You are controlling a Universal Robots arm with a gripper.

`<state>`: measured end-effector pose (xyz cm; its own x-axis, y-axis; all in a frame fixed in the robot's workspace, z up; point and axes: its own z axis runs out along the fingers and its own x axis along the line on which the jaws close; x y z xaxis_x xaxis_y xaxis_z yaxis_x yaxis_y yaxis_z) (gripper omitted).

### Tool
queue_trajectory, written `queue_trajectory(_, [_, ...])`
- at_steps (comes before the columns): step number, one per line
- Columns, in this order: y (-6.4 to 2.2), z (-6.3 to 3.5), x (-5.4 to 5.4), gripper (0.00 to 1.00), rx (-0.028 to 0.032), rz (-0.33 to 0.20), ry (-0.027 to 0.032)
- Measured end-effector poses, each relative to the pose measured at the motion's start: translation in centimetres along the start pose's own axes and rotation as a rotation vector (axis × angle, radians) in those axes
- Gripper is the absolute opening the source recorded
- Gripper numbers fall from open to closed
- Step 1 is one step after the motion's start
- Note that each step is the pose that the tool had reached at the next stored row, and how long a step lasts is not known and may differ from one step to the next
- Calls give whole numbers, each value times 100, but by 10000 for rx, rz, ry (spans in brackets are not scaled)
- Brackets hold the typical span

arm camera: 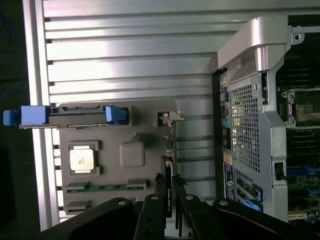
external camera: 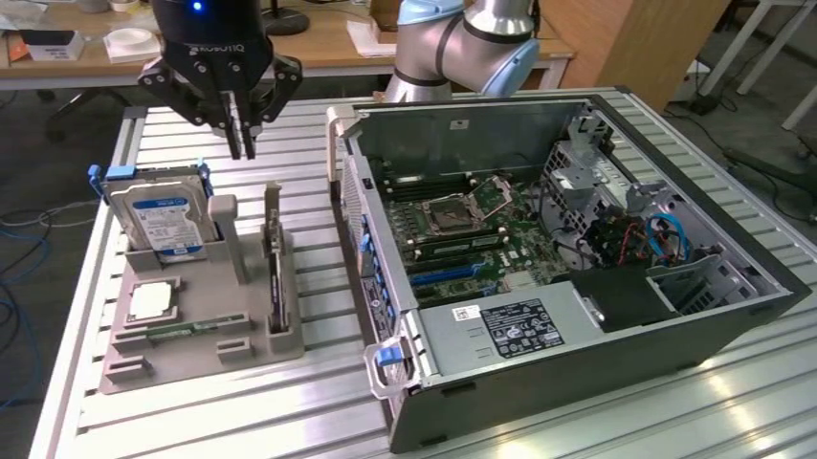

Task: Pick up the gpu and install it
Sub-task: 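Pick up the gpu and move the gpu toward the slot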

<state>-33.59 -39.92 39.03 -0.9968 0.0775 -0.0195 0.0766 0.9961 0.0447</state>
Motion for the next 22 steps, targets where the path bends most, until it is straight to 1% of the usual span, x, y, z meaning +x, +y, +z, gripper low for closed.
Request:
queue_trajectory(1, [0,0,0,23,0,0,0])
queue_trajectory(2, [0,0,0,23,0,1,0])
queue_trajectory(3, [0,0,0,29,0,0,-1])
queue_trajectory(4, [0,0,0,29,0,0,0])
queue_trajectory(5, [-1,0,0,35,0,1,0])
queue_trajectory(7, [-8,0,0,35,-2,-51,1])
queue_trajectory(14, [-15,0,-1,35,-17,-477,23])
queue_trajectory(15, [-19,-1,-2,35,-53,-486,26])
queue_trajectory(18, [-38,-1,-4,35,-316,-478,37])
queue_trajectory(19, [-45,-2,-5,35,-397,-476,43])
queue_trajectory(20, [-51,-1,-6,35,-463,-474,45])
queue_trajectory(21, [-58,-2,-9,35,-495,-474,50])
queue_trajectory(22, [-64,-2,-13,35,-499,-475,54])
